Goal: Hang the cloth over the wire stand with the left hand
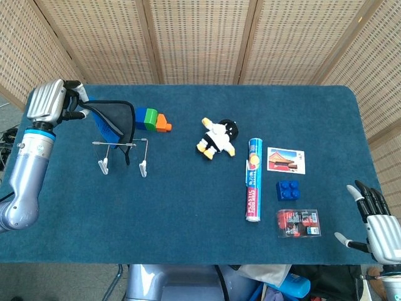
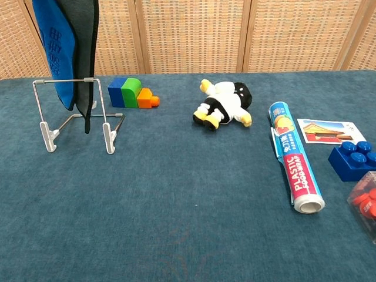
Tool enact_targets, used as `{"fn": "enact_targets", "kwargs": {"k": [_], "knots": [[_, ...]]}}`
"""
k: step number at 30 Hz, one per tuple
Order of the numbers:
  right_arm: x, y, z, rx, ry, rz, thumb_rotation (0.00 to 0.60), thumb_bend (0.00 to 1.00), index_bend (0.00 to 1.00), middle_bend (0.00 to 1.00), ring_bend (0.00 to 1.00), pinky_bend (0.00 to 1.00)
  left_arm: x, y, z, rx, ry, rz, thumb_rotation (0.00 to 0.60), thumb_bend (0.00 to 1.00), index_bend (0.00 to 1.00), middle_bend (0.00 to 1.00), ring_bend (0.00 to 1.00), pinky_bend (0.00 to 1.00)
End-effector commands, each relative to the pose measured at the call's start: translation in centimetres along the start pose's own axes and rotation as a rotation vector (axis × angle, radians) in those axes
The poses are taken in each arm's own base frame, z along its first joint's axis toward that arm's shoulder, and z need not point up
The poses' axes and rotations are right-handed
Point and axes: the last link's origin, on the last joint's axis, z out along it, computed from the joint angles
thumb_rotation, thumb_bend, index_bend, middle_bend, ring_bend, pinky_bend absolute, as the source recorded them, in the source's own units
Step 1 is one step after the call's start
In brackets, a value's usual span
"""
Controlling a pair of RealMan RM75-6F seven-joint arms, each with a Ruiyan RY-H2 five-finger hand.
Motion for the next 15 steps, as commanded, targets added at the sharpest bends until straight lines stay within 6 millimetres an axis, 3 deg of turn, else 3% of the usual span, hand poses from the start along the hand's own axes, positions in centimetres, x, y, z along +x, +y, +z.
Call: {"fn": "enact_targets", "kwargs": {"k": [1,15], "knots": [[0.0,-0.1,0.0,0.001,0.000,-0.001,0.600,0.00,0.01,0.00,0.00,0.00,0.2,-0.4,-0.1,-0.001,0.004,-0.019,0.600,1.00,0.80,0.89,0.85,0.96],[-0.1,-0.1,0.0,0.002,-0.006,0.000,0.600,0.00,0.01,0.00,0.00,0.00,0.4,-0.8,-3.0,-0.003,-0.018,-0.168,0.600,1.00,0.80,0.89,0.85,0.96]]}}
